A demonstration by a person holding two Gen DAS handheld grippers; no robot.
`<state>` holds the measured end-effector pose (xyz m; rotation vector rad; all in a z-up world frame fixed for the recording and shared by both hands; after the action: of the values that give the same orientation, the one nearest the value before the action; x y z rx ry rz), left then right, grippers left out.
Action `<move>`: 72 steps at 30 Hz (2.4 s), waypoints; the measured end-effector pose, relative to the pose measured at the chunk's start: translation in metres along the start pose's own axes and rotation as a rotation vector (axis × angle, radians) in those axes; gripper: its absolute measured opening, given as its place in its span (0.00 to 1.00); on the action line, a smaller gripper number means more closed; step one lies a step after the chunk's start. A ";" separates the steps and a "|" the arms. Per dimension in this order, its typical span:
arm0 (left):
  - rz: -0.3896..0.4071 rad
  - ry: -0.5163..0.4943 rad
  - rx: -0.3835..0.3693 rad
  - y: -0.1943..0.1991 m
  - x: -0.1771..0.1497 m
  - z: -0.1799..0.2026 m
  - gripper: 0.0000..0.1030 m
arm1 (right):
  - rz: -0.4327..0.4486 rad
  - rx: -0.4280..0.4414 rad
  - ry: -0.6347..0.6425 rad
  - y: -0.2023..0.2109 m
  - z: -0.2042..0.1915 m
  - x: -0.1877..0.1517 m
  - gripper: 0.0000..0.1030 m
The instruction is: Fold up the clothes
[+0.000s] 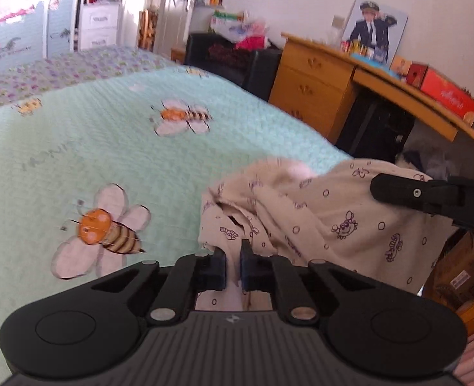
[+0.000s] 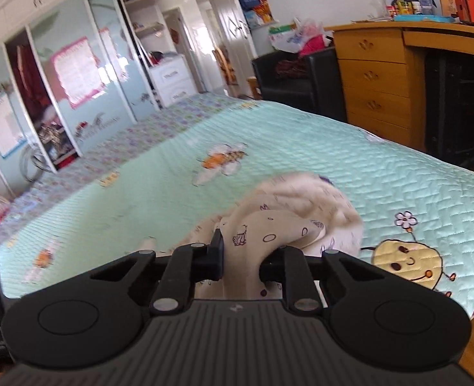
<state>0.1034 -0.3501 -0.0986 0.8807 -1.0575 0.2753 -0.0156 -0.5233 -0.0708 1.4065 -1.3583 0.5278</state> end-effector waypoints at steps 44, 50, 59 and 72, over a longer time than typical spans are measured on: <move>0.234 0.622 0.827 0.464 -0.176 -0.342 0.70 | -0.626 0.548 0.187 0.065 -0.420 -0.268 0.81; 0.179 0.595 0.883 0.438 -0.177 -0.372 0.70 | -0.654 0.573 0.271 0.049 -0.439 -0.303 0.82; 0.219 0.508 0.901 0.466 -0.137 -0.367 0.70 | -0.340 0.519 0.279 0.053 -0.447 -0.218 0.10; 0.251 0.521 0.807 0.500 -0.146 -0.292 0.70 | -0.156 0.288 0.246 0.143 -0.311 -0.169 0.15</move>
<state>-0.0761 0.2156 -0.0325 1.2906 -0.5436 1.1324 -0.0819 -0.1468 -0.0573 1.6047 -0.9949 0.7882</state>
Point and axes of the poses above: each gripper's, at about its wrist camera, not at the fingertips, and y roughly against the way its jaws point, z to its right, x to its top, the point moved 2 cm from there along -y, roughly the way its jaws point, and after that the axes turned 7 degrees about z, right-handed, at the moved point
